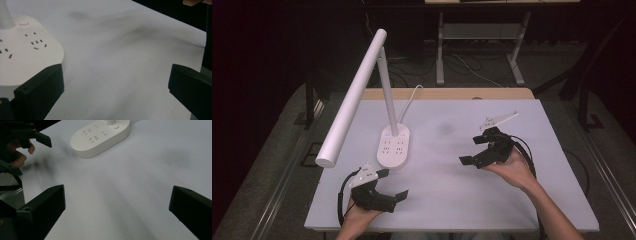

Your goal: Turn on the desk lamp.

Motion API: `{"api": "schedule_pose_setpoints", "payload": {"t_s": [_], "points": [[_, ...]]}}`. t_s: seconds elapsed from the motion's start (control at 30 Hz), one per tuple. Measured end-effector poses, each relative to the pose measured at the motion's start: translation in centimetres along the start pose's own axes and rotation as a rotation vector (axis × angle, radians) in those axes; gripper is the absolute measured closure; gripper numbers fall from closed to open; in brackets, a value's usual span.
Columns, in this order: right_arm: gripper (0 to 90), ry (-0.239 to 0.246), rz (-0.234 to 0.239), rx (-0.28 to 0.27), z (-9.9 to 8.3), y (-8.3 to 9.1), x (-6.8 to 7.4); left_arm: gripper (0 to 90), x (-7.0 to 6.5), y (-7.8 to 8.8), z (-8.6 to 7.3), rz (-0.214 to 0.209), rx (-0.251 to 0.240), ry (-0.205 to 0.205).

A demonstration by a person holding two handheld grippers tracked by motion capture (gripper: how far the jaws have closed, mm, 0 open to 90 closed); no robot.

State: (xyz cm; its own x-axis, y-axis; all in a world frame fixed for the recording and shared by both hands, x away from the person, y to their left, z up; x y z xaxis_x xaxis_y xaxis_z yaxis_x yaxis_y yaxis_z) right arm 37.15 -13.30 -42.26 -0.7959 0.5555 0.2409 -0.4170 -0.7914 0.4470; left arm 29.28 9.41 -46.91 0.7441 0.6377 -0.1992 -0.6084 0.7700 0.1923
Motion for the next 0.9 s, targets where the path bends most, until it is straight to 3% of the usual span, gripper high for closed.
{"api": "schedule_pose_setpoints", "payload": {"t_s": [0.47,0.9], "points": [[0.5,0.019,0.031,0.016,2.1,-2.7,0.5,0.0,0.0,0.0,0.0,0.002,-0.002,0.001],[0.5,0.023,0.060,0.021,2.9,-5.1,0.9,0.0,0.0,0.1,0.0,0.006,-0.004,0.004]]}}
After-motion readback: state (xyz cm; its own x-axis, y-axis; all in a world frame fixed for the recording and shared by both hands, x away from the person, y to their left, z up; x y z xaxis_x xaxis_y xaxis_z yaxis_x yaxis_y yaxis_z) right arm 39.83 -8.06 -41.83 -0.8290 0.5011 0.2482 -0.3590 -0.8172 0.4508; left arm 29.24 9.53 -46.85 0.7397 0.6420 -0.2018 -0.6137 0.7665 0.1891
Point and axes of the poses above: each handheld gripper's, and its own axes: y roughly backward along the jaws, z roughly out of its top, x roughly to its left, the point moved 10 cm from there along -y, roughly forward along the jaws, and after that the axes turned 15 degrees about -x, right-handed, at the moved point
